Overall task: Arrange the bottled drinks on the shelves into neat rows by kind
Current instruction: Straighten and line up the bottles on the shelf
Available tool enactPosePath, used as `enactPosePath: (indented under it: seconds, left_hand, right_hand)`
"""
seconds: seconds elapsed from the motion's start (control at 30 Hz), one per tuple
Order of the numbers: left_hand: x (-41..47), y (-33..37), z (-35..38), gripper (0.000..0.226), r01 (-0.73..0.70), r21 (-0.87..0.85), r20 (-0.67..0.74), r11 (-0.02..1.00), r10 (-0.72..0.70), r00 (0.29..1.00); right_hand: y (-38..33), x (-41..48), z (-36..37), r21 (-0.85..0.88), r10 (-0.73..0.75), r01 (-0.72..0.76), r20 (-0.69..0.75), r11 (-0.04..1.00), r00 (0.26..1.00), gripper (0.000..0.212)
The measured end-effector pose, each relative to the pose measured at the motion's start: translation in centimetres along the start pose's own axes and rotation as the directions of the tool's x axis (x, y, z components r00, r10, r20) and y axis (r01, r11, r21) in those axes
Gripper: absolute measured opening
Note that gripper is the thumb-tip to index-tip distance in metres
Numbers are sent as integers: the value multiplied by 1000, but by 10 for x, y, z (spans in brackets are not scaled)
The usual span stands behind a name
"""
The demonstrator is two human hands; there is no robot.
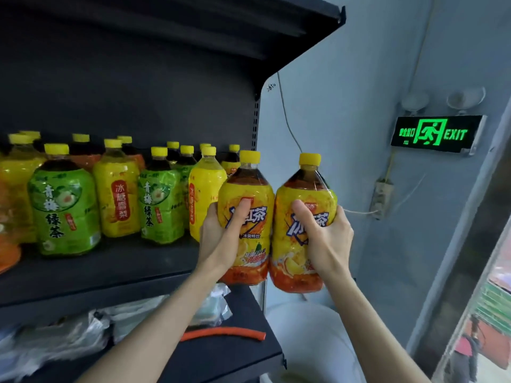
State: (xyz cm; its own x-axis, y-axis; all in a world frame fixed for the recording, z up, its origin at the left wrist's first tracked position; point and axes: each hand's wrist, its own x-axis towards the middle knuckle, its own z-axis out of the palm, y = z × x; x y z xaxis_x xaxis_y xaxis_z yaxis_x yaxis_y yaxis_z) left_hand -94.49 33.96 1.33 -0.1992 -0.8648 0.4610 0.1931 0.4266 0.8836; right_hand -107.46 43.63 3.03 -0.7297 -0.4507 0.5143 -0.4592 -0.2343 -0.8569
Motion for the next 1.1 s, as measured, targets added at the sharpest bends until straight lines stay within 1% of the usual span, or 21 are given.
enactPosePath:
  seconds: [0.17, 0.27, 0.33, 0.43, 0.53, 0.63, 0.7, 0.87, 0.97, 1.03, 1.1]
  left_hand:
    - [47, -30, 24, 67, -2, -2, -55, 1000, 2, 998]
    - [73, -48, 42, 70, -6, 16, -89, 1000, 8, 996]
    - [88, -59, 53, 66, -22, 34, -89, 999, 25, 996]
    - [104, -74, 66, 66, -21, 67, -85, 998, 27, 996]
    - [118, -84, 73, 62, -19, 101, -99, 995, 29, 995]
    - [128, -92, 78, 73, -34, 135, -125, 990, 51, 991]
    - [132, -97, 81, 78, -20, 156, -155, 987, 44, 987]
    - [143, -103, 79, 79, 7, 174, -210, 985, 30, 977]
    - [148, -104, 76, 84, 45, 195, -197, 980, -6, 980]
    - [153, -105, 74, 85, 62, 245, -157, 968, -24, 987]
    - [158, -108, 72, 84, 65, 255, -130, 965, -32, 991]
  right_hand:
    - [31, 53, 29, 22, -12, 11, 45, 1000, 999, 76]
    - [49, 83, 40, 20, -22, 21, 49, 1000, 999, 79]
    - [61, 101, 45, 43, -18, 16, 48, 999, 999, 78]
    - [78, 122, 53, 94, 11, -16, 61, 995, 998, 70]
    - [95, 138, 63, 116, 38, -47, 75, 992, 996, 60]
    - [109, 149, 72, 137, 69, -82, 91, 987, 993, 47]
    - [114, 155, 76, 153, 85, -101, 105, 983, 991, 43]
    - [118, 161, 88, 199, 101, -137, 181, 970, 978, 47]
    - [119, 161, 92, 201, 93, -136, 213, 970, 973, 43]
    - [121, 163, 95, 206, 84, -128, 210, 970, 974, 38]
    - [123, 163, 96, 217, 81, -126, 206, 968, 975, 40]
